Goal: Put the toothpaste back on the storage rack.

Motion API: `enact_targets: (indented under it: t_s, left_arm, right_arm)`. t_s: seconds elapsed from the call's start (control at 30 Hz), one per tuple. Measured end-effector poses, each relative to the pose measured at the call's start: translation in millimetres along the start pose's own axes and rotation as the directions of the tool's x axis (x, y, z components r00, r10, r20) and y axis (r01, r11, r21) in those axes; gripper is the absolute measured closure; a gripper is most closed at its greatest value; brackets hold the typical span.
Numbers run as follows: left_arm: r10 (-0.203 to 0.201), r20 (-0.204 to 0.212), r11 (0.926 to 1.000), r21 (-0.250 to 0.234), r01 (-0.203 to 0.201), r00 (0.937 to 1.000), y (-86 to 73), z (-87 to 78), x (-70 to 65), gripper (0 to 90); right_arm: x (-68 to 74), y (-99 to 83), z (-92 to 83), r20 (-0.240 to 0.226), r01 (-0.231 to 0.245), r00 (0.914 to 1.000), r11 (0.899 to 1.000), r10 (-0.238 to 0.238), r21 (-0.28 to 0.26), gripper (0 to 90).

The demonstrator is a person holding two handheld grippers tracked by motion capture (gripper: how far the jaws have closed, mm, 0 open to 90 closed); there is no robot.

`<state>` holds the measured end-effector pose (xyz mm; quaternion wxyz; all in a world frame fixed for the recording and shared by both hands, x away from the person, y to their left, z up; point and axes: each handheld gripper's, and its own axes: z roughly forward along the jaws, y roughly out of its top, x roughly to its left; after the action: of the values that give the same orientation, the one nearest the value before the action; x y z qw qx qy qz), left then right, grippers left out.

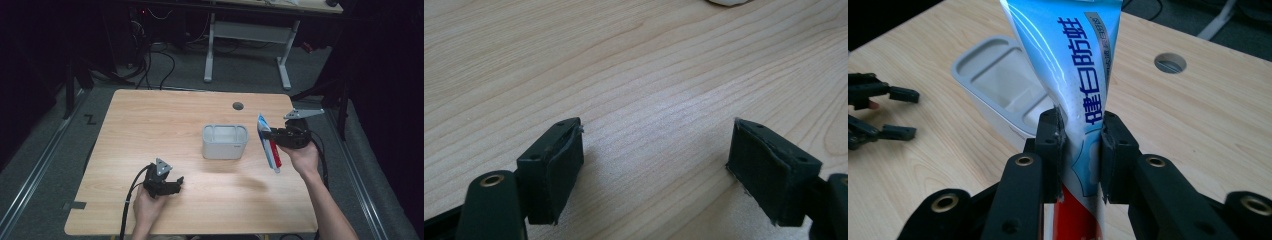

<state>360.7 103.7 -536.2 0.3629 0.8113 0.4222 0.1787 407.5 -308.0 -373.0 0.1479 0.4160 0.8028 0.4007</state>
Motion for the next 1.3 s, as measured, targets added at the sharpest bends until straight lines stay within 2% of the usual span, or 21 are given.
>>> enact_targets:
  t_s: [0.07, 0.33, 0.53, 0.9, 1.3]
  left_arm:
    - [0.0, 0.0, 1.0, 0.0, 0.0, 1.0, 0.0, 0.0, 0.0, 22.6]
    - [-0.004, -0.001, 1.0, 0.0, 0.004, 1.0, -0.2, -0.2, 0.1, 22.6]
    - [-0.002, 0.0, 1.0, 0.0, 0.002, 1.0, -0.2, -0.2, 0.0, 22.2]
    - [0.0, 0.0, 1.0, 0.001, 0.0, 1.0, -0.2, -0.2, 0.0, 22.1]
    - [-0.001, 0.0, 1.0, 0.0, 0.001, 1.0, -0.2, -0.2, -0.1, 22.1]
  right_arm:
    - [1.3, 1.5, -0.2, -0.005, 0.004, 1.0, 1.0, -0.004, -0.007, 73.9]
    - [13.3, 15.5, -4.9, -0.083, 0.009, 0.9964, 0.998, -0.014, -0.063, 73.8]
    - [16.8, 25.4, -7.9, -0.084, 0.006, 0.9964, 0.996, -0.014, -0.089, 73.8]
    - [19.8, 41.0, 4.2, -0.142, -0.007, 0.9898, 0.99, -0.013, -0.139, 73.4]
    - [26.3, 56.2, 15.4, -0.15, 0.0, 0.9883, 0.986, -0.025, -0.164, 73.6]
